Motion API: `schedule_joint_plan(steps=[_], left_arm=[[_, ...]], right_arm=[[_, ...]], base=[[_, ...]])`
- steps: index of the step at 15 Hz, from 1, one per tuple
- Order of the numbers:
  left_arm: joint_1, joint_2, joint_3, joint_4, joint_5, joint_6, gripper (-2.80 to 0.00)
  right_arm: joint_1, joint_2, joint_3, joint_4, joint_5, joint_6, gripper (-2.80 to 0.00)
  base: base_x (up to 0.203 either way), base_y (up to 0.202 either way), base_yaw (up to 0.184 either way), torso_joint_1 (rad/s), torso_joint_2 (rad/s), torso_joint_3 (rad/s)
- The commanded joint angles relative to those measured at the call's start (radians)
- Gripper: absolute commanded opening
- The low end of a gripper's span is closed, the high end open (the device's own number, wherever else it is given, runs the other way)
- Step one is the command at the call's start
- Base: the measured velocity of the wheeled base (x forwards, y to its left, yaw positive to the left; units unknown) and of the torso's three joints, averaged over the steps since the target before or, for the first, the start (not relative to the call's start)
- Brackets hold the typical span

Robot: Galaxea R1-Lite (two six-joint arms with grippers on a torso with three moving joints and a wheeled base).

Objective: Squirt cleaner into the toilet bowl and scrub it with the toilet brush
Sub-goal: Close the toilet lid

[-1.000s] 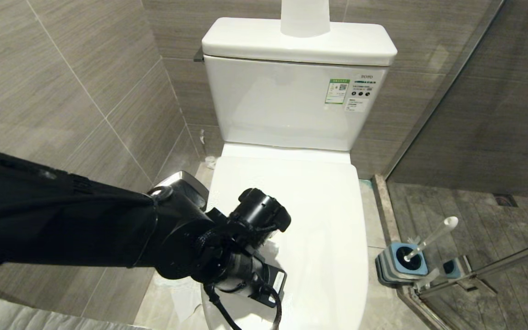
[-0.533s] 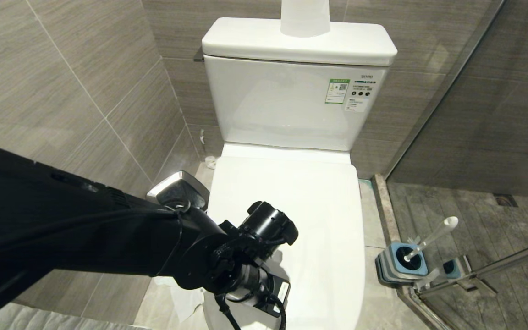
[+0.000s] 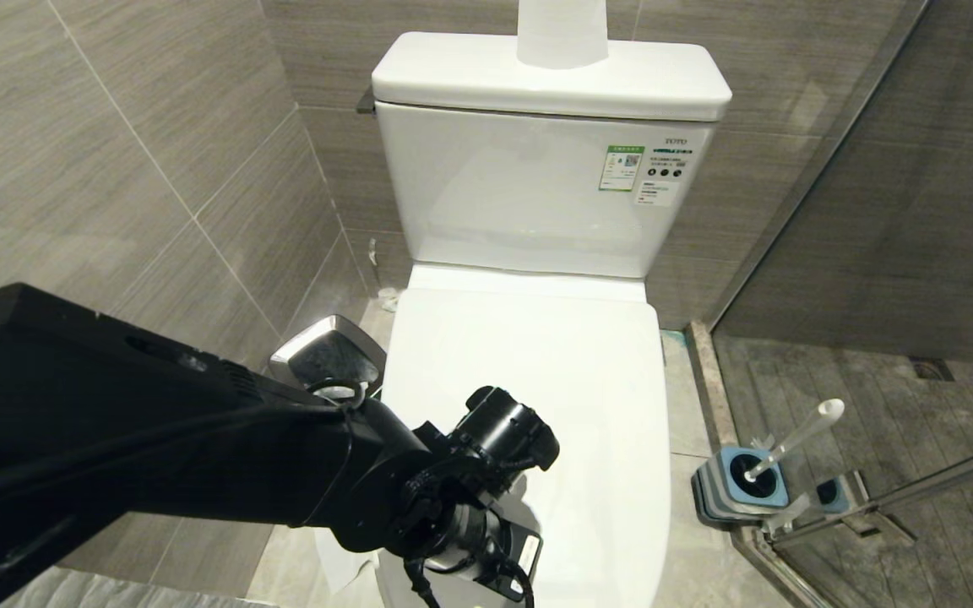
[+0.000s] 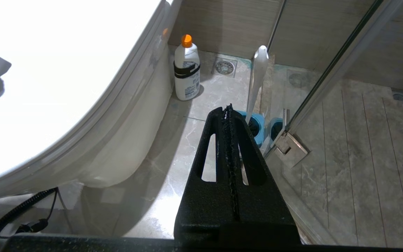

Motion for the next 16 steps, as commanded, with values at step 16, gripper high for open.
schedule_joint_plan(steps=[16], left_arm=[[0.217,-0.370,-0.068,-0.043,0.038,0.126,-2.80]], right_arm=[[-0.001,-0.002,0.012,0.000,0.001,-0.001,-2.80]], base=[[0.000,0.000,0.000,0.000,0.00,0.000]])
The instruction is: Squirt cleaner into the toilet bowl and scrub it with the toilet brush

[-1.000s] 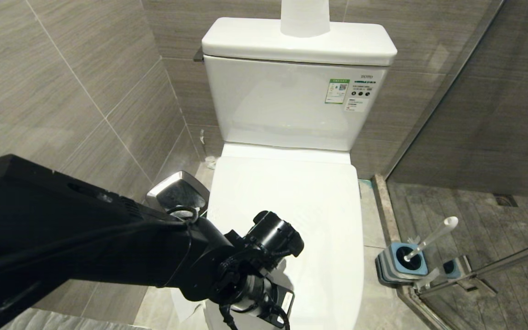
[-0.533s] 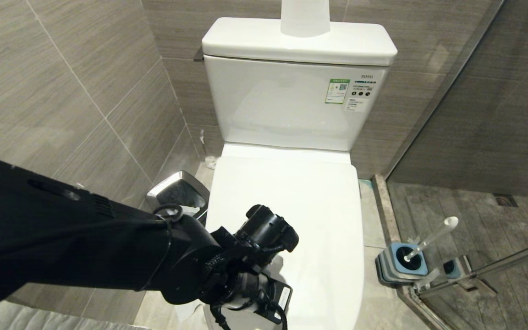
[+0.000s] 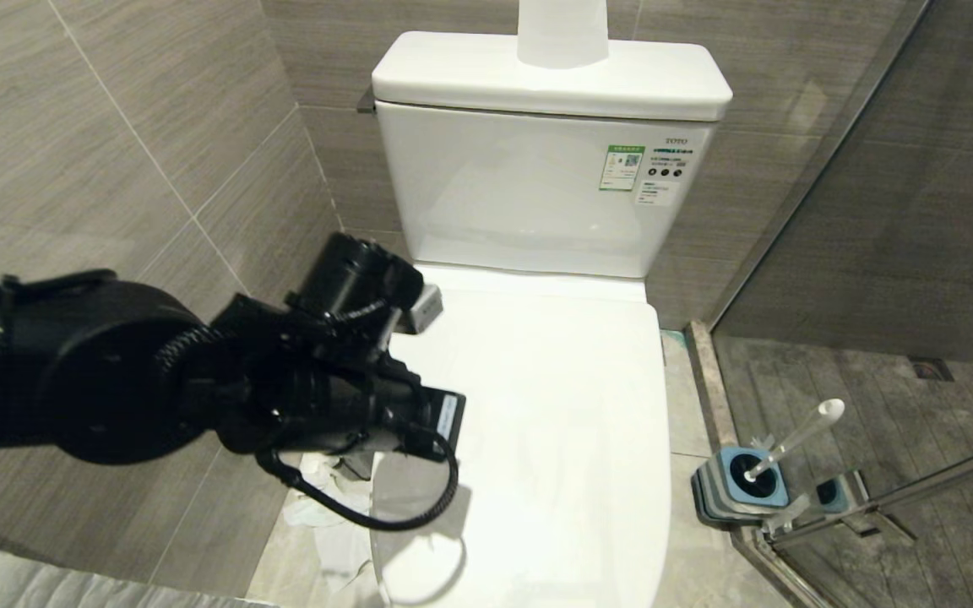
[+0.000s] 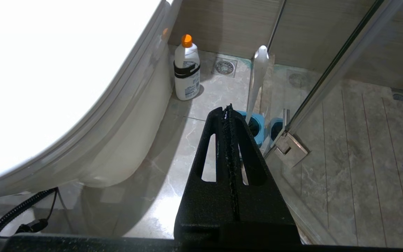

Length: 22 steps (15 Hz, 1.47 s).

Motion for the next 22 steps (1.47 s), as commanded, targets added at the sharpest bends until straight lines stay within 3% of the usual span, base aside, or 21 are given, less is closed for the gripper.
schedule_joint_plan(steps=[1,4,9,12,14,18,22], left_arm=[[0.089,-0.076,-0.092,-0.001,0.002,0.063,-2.80],[0.207,-0.156,-0.249,-0.008,-0.004,0.179,-2.80],[0.321,-0.399,-0.312,-0.011,-0.075,0.226,-2.80],[0.356,-0.569,-0.286,-0.003,-0.133,0.253,-2.80],[0.477,-0.677,-0.255,0.028,-0.196,0.285,-2.80],[0.748,-0.917,-0.167,0.092,-0.400,0.312,-2.80],[0.831,-1.166,0.025,0.096,-0.439,0.314,-2.80]], right_arm=[[0.000,-0.001,0.012,-0.001,0.001,-0.001,-2.80],[0.001,-0.001,0.012,-0.001,0.001,-0.001,-2.80],[0.001,-0.001,0.012,-0.001,0.001,-0.001,-2.80],[0.000,-0.001,0.012,-0.001,0.001,-0.001,-2.80],[0.000,-0.001,0.012,-0.001,0.001,-0.001,-2.80],[0.001,-0.001,0.012,-0.001,0.001,-0.001,-2.80],[0.001,-0.001,0.012,-0.001,0.001,-0.001,-2.80]], base=[[0.000,0.000,0.000,0.000,0.00,0.000],[0.000,0.000,0.000,0.000,0.00,0.000],[0.000,0.000,0.000,0.000,0.00,0.000],[0.000,0.000,0.000,0.000,0.00,0.000],[0.000,0.000,0.000,0.000,0.00,0.000],[0.000,0.000,0.000,0.000,0.00,0.000],[0.000,0.000,0.000,0.000,0.00,0.000]])
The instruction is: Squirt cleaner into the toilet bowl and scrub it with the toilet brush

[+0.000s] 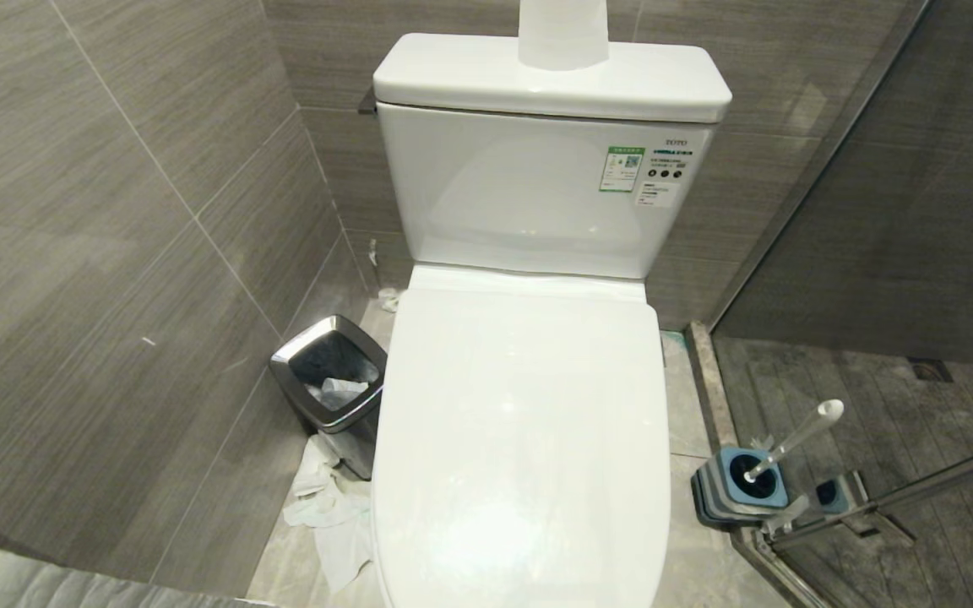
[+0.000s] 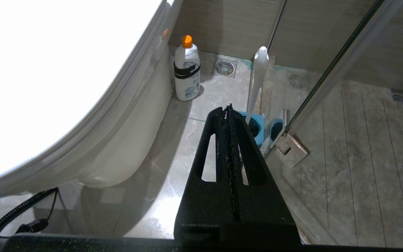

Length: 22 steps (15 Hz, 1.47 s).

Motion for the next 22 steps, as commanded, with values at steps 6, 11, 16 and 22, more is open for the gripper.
schedule_joint_plan(steps=[6,11,16,22], left_arm=[[0.012,-0.384,0.288,-0.002,0.009,0.017,-2.80],[-0.070,-0.438,0.435,-0.133,0.060,0.060,-2.80],[-0.076,-0.657,0.608,-0.128,0.074,0.078,-2.80],[-0.078,-0.671,0.637,-0.136,0.018,0.013,-2.80]], right_arm=[[0.000,-0.001,0.012,0.000,0.000,0.000,-2.80],[0.001,-0.001,0.012,0.000,0.000,0.000,-2.80],[0.001,-0.001,0.012,0.000,0.000,0.000,-2.80],[0.001,-0.001,0.012,0.000,0.000,0.000,-2.80]], base=[[0.000,0.000,0.000,0.000,0.00,0.000],[0.000,0.000,0.000,0.000,0.00,0.000],[0.000,0.000,0.000,0.000,0.00,0.000],[0.000,0.000,0.000,0.000,0.00,0.000]])
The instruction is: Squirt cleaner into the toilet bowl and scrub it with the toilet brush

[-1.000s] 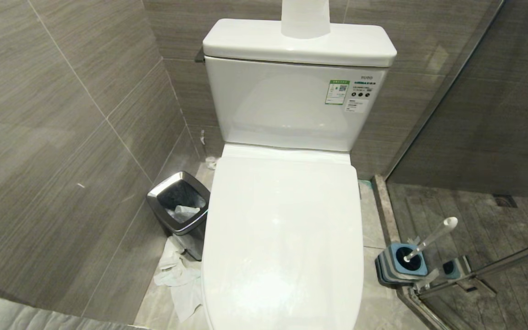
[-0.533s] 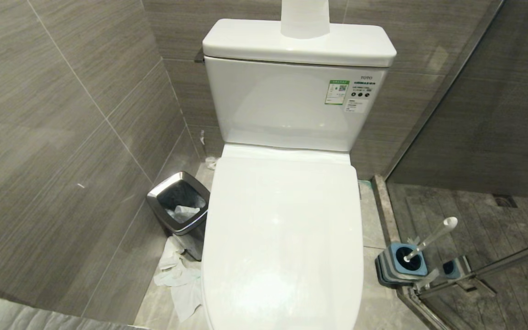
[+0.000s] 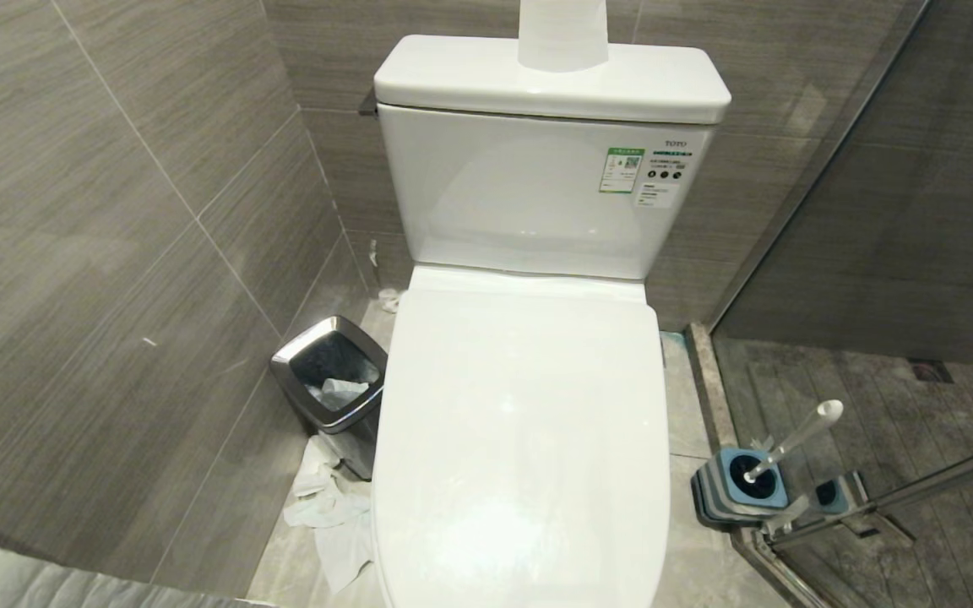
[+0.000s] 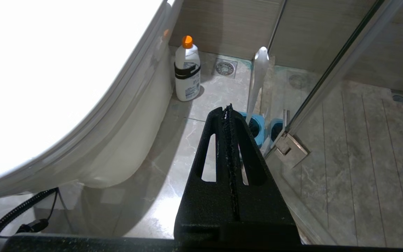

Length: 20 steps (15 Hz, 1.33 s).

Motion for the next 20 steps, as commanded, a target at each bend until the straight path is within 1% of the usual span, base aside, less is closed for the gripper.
schedule_joint_plan(steps=[1,3,6,8,11,12,13,15,17,19,20], left_arm=[[0.000,-0.005,0.027,-0.012,-0.036,0.009,-2.80],[0.000,-0.005,0.118,-0.084,-0.039,0.045,-2.80],[0.000,-0.005,0.327,-0.256,-0.025,0.121,-2.80],[0.001,-0.005,0.458,-0.347,0.026,0.150,-2.80],[0.001,-0.005,0.613,-0.419,0.098,0.156,-2.80],[0.000,-0.005,0.635,-0.416,0.127,0.151,-2.80],[0.000,-0.005,0.635,-0.380,0.143,0.147,-2.80],[0.001,-0.005,0.635,-0.309,0.200,0.140,-2.80],[0.000,-0.005,0.635,-0.238,0.258,0.111,-2.80],[0.000,-0.005,0.635,-0.216,0.260,0.095,-2.80],[0.000,-0.005,0.635,-0.197,0.264,0.063,-2.80]], right_arm=[[0.001,-0.001,0.012,-0.001,0.000,-0.001,-2.80],[0.001,-0.001,0.012,-0.001,0.000,-0.001,-2.80],[-0.001,-0.001,0.012,-0.001,0.000,-0.001,-2.80],[0.001,-0.001,0.012,-0.001,0.000,-0.001,-2.80],[-0.001,-0.001,0.012,-0.001,0.000,-0.001,-2.80],[0.001,-0.001,0.012,-0.001,0.000,-0.001,-2.80],[0.000,-0.001,0.012,-0.001,0.000,-0.001,-2.80],[0.001,-0.001,0.012,-0.001,0.000,-0.001,-2.80],[0.000,-0.001,0.012,-0.001,0.000,-0.001,-2.80],[0.001,-0.001,0.012,-0.001,0.000,-0.001,-2.80],[-0.001,-0.001,0.012,-0.001,0.000,-0.001,-2.80]], base=[[0.000,0.000,0.000,0.000,0.00,0.000],[0.000,0.000,0.000,0.000,0.00,0.000],[0.000,0.000,0.000,0.000,0.00,0.000],[0.000,0.000,0.000,0.000,0.00,0.000],[0.000,0.000,0.000,0.000,0.00,0.000],[0.000,0.000,0.000,0.000,0.00,0.000],[0.000,0.000,0.000,0.000,0.00,0.000],[0.000,0.000,0.000,0.000,0.00,0.000],[0.000,0.000,0.000,0.000,0.00,0.000],[0.000,0.000,0.000,0.000,0.00,0.000],[0.000,0.000,0.000,0.000,0.00,0.000]])
